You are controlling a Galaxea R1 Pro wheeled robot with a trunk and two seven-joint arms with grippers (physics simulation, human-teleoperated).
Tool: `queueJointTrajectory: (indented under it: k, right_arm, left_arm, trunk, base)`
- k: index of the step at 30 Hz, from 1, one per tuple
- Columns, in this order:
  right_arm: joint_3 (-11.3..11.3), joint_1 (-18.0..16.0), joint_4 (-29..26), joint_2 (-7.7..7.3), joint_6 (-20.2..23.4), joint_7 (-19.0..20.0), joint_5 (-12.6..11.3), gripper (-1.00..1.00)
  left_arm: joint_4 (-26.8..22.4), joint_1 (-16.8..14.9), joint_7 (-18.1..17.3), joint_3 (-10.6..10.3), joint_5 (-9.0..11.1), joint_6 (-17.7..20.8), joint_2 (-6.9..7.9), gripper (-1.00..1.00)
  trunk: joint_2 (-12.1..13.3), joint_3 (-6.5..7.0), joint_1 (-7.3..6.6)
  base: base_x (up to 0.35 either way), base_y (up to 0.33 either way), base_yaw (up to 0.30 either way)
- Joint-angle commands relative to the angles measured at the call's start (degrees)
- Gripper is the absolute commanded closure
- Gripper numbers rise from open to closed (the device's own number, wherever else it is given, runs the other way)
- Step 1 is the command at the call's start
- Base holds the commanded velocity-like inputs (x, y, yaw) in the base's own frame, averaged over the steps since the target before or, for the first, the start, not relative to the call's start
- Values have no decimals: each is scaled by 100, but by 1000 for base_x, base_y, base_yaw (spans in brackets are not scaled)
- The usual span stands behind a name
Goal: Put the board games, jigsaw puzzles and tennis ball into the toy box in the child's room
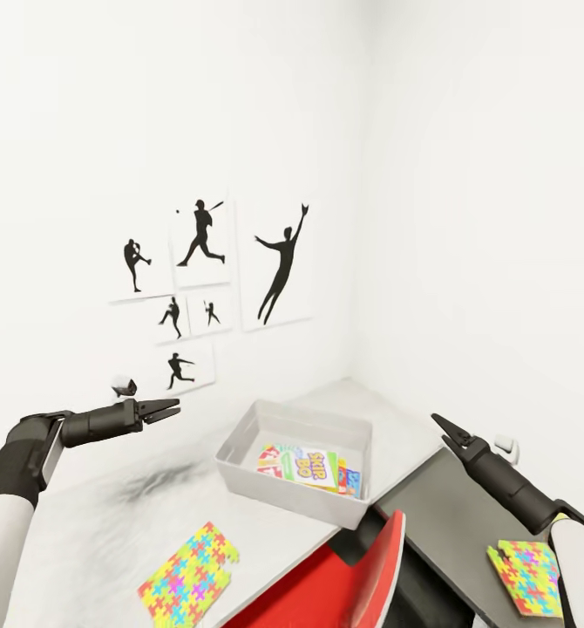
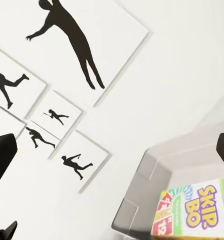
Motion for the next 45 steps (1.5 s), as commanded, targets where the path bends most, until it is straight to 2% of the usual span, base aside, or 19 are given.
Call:
queueJointTrajectory:
  k: [1,15,36,45]
  right_arm:
    - [-8,-4,0,9,35,15,-5,-100]
    - [12,-2,0,37,13,17,15,-100]
    - [-2,-4,-2,35,17,22,8,-100]
    - [-6,-4,6,19,21,22,-4,-100]
  left_arm:
    - [0,-1,-36,10,-30,60,0,-100]
    - [0,-1,-36,18,-30,60,9,-100]
    - [0,-1,-36,18,-30,51,-4,-100]
    - [0,-1,-36,14,-30,51,-7,-100]
  trunk:
    - [-5,0,0]
    - [-5,6,0]
    - [-5,8,0]
    - [-5,53,0]
  base:
    - [-231,157,-80]
    - [-182,77,-18]
    - [-10,2,-2]
    - [0,-129,-149]
